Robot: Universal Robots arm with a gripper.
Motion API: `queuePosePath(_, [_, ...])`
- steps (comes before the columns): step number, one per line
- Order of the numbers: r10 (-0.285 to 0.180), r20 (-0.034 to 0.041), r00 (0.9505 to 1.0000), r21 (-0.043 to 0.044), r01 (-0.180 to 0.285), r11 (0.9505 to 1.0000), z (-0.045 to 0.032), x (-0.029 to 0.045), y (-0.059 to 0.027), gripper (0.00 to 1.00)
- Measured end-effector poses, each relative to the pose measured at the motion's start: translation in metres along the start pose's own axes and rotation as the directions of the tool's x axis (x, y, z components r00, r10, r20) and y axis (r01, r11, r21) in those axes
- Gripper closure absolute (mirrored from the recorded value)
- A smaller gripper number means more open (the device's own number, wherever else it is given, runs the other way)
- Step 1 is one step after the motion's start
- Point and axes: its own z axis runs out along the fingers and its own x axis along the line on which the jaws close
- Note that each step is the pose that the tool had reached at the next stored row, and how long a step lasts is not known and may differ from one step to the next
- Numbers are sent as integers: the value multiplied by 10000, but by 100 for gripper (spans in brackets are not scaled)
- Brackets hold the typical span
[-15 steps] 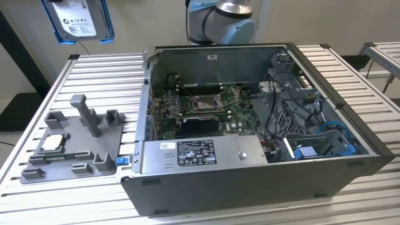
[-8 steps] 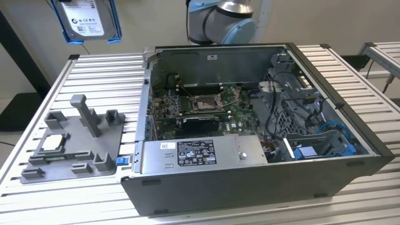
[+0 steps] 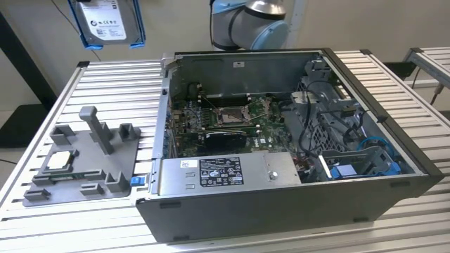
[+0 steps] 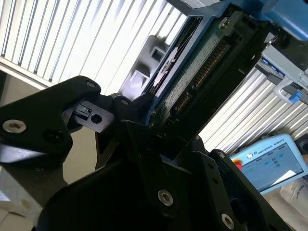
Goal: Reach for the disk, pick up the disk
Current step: 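Pick up the disk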
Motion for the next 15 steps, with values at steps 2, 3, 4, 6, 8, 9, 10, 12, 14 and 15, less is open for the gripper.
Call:
queuePosePath(2, [0, -1, 10000, -1, 0, 10000, -1, 0, -45, 100])
queuePosePath(3, [0, 0, 10000, -1, 0, 10000, -2, 0, -74, 100])
queuePosePath(4, [-1, -1, 10000, -3, 1, 10000, -2, 0, -107, 100])
queuePosePath(6, [0, -1, 10000, -8, 0, 10000, -4, 0, -171, 100])
queuePosePath(8, [0, -1, 10000, -11, 0, 10000, -5, 0, -232, 100])
queuePosePath(9, [0, 0, 10000, -11, 0, 10000, -5, 0, -259, 100])
queuePosePath(10, [0, 0, 10000, -12, 0, 10000, -6, 0, -286, 100])
queuePosePath(12, [0, 0, 10000, -14, 0, 10000, -7, 0, -337, 100])
queuePosePath(14, [0, 0, 10000, -15, 0, 10000, -8, 0, -389, 100])
queuePosePath(15, [0, -1, 10000, -16, 0, 10000, -9, 0, -414, 100])
